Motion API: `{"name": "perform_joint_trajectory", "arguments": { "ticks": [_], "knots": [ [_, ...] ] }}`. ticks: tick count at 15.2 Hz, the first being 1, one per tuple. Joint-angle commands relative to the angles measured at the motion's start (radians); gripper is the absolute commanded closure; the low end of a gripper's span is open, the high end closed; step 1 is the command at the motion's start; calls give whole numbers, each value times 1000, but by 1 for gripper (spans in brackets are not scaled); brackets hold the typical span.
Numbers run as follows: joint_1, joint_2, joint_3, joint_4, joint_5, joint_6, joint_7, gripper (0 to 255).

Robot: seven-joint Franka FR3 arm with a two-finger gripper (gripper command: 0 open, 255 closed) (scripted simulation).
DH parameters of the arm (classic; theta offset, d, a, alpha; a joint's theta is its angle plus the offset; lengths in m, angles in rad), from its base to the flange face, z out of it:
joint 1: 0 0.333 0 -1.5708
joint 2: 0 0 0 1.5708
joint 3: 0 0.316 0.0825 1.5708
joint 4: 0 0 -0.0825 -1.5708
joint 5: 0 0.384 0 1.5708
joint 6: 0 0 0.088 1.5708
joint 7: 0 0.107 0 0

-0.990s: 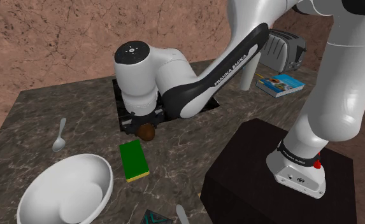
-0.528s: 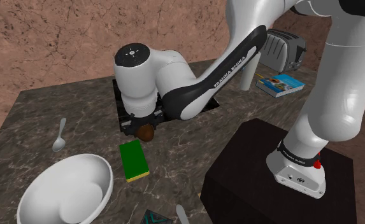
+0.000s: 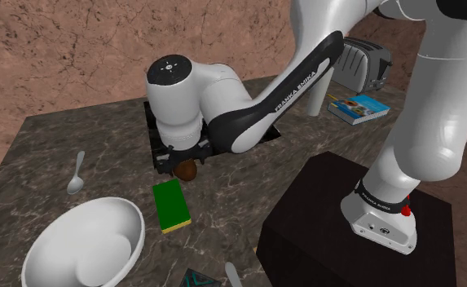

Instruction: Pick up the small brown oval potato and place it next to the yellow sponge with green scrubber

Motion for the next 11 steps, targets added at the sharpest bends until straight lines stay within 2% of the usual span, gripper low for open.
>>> {"name": "perform_joint_trajectory", "arguments": {
  "ticks": [1,3,11],
  "knots": [
    [-4,-36,17,8,40,-32,-23,0],
    [-7,-76,34,22,85,-73,-51,0],
    [-7,-76,34,22,85,-73,-51,0]
  ]
}}
